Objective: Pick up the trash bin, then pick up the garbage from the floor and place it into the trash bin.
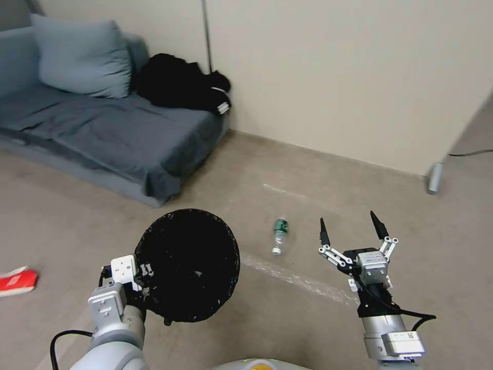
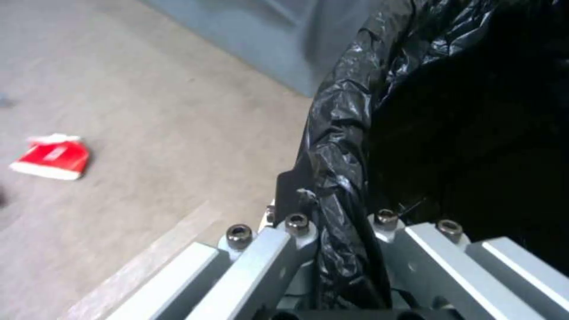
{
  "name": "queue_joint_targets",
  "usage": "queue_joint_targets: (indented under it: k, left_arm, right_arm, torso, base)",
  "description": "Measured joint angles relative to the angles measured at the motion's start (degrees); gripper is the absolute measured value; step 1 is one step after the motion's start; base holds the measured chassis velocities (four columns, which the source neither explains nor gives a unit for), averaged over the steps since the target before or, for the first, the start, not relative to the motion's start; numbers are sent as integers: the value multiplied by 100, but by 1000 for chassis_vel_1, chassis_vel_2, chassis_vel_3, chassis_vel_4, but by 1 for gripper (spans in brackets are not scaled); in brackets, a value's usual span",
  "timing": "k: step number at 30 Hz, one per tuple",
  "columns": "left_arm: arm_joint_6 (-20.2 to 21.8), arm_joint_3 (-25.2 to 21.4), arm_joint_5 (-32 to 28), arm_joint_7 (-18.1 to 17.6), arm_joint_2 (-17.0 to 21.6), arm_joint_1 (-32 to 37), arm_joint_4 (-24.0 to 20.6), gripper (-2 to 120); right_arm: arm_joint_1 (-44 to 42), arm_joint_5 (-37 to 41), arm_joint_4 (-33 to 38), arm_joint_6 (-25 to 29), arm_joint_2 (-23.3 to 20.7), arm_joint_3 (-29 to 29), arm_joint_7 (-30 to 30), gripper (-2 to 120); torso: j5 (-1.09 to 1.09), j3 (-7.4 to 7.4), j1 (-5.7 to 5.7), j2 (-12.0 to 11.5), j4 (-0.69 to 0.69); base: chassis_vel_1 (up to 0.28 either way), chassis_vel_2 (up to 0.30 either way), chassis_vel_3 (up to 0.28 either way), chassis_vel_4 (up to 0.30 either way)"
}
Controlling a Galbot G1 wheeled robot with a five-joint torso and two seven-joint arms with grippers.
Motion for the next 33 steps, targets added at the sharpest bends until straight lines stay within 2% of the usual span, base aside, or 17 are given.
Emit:
queue_joint_targets:
  k: [14,22,24,28,29,32,33]
  left_arm:
    - [-45,8,13,-5,-15,9,5,1]
    - [-104,14,119,129,-50,25,9,1]
    - [-112,25,100,146,-50,24,9,1]
    - [-140,43,76,254,-47,26,73,1]
    - [-140,43,76,254,-47,26,73,1]
    - [-146,50,127,295,-65,33,163,1]
    - [-146,50,127,295,-65,33,163,1]
  right_arm:
    - [4,-4,-3,2,0,0,-4,100]
    - [93,92,-66,-69,0,51,48,100]
    - [178,244,-101,-235,1,86,61,100]
    - [1065,1353,-244,-1292,-165,151,268,100]
    - [1065,1353,-244,-1292,-165,151,268,100]
    - [1663,2030,-372,-2099,-676,107,460,100]
    - [1663,2030,-372,-2099,-676,107,460,100]
  torso:
    - [0,0,0,0,-2]
    - [0,0,0,0,-2]
    - [-1,0,0,0,-4]
    - [2,0,0,0,-1]
    - [2,0,0,0,-1]
    - [1,0,0,0,0]
    - [1,0,0,0,0]
  base:
    - [24,25,26,22]
    - [0,0,0,0]
    - [0,0,0,0]
    - [0,0,0,0]
    - [0,0,0,0]
    - [0,0,0,0]
    - [0,0,0,0]
